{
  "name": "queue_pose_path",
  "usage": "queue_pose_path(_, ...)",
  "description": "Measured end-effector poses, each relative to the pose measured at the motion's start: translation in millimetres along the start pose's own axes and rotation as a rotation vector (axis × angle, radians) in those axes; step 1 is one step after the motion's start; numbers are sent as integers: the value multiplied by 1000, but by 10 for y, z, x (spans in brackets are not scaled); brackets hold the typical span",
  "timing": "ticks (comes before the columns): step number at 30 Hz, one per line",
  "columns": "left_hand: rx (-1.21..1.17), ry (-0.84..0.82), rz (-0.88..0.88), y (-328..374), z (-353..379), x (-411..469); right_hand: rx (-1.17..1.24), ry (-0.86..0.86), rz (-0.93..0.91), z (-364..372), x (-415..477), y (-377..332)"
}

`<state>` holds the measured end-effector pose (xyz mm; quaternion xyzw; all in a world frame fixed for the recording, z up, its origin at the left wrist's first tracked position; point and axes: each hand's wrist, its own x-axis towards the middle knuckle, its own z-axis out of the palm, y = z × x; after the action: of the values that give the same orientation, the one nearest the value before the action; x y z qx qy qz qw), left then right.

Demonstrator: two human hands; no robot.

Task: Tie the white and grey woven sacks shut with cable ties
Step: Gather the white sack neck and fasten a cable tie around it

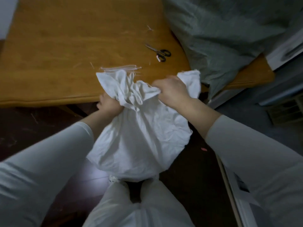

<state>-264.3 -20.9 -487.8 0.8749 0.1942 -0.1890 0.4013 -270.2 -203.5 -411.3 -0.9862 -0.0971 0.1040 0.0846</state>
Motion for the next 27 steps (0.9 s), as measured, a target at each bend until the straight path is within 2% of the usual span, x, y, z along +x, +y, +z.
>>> queue_pose_path(3,-332,-79,301,53,7,-86,255,-43,-15,166,205,-157)
queue_pose_path(5,-380,-86,335,79,12,-192,385,-65,16,263,312,-256)
queue_pose_path(11,-465,-414,143,-26,52,-94,536,-66,13,268,420,-343)
queue_pose_path(13,-393,-355,165,-32,117,-84,503,-108,0,269,400,-420)
queue_pose_path(15,-307,-180,158,-4,165,-94,503,-167,-42,212,393,-442)
queue_pose_path(17,-360,-130,162,-24,176,-80,528,-295,-110,31,398,-396)
queue_pose_path(19,-391,-131,198,-27,144,-103,391,-456,-176,-179,429,-257)
queue_pose_path(21,-405,-171,189,-25,120,-94,10,-591,-198,-256,468,-73)
queue_pose_path(22,-414,-188,190,-12,125,-100,-173,-600,-197,-234,449,-23)
queue_pose_path(24,-426,-185,182,2,138,-96,-349,-537,-166,-44,424,79)
queue_pose_path(27,-426,-167,191,11,130,-87,-177,-253,-114,82,422,188)
